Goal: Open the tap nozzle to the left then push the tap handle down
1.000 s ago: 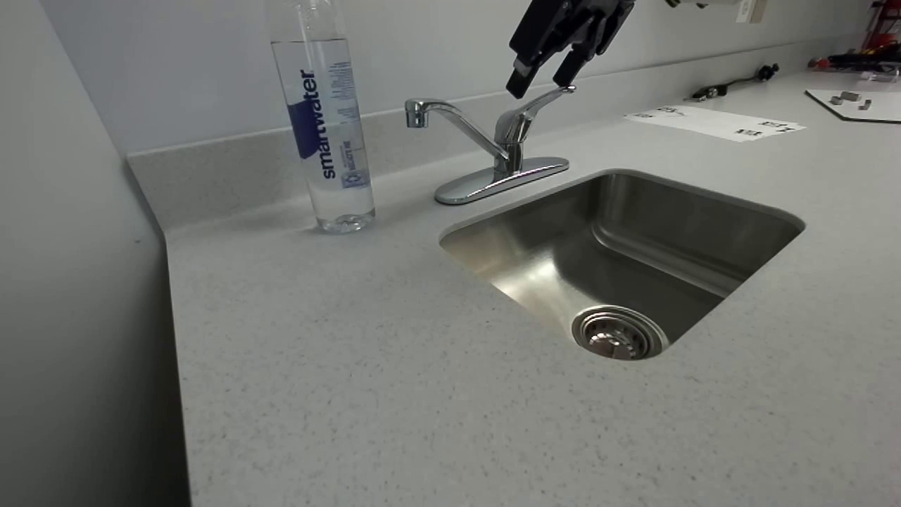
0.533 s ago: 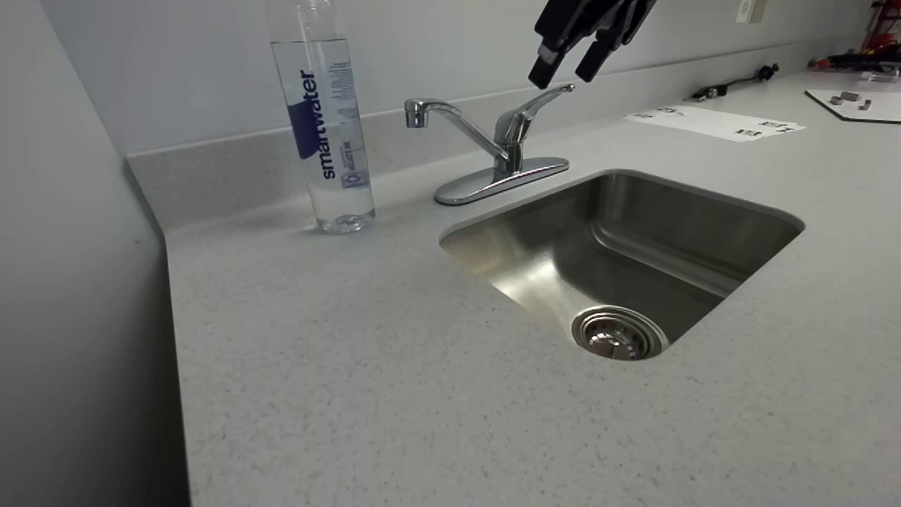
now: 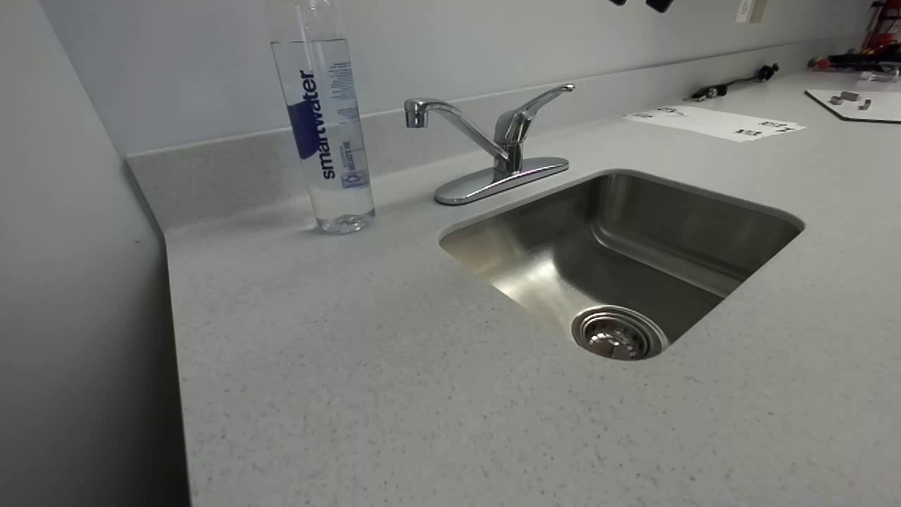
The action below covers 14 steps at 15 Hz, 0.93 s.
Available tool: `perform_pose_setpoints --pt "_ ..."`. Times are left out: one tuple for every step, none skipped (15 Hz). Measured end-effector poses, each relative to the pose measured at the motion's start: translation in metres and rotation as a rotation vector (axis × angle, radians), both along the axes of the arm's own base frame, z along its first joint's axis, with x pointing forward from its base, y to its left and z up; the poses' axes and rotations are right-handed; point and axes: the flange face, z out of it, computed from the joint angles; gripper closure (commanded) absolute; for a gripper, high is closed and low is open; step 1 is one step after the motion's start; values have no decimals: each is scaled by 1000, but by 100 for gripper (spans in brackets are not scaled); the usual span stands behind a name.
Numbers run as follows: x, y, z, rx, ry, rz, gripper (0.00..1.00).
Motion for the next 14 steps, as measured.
perform_pose_setpoints --pt "-8 -6 8 -1 -6 -7 0" --pt "-16 -12 16 -2 -15 -14 0" --pt "-24 -18 24 -2 -25 -20 0" --pt "-32 -25 32 -2 -34 -24 0" --pt "-40 -31 40 -1 -41 -28 0" --pt "-47 -37 47 1 -46 -32 0" --pt "-54 -42 53 5 -50 -36 0" --pt "-60 -45 58 9 -52 -40 0" --pt "-66 -49 63 11 -55 -42 0" --pt "-70 -51 66 13 -55 -44 0" --pt "-74 -53 69 13 -56 -45 0" --pt "-77 -55 71 12 -57 -45 0" --pt "-79 -56 72 10 -56 -42 0" --pt "-82 -57 73 8 -56 -40 0"
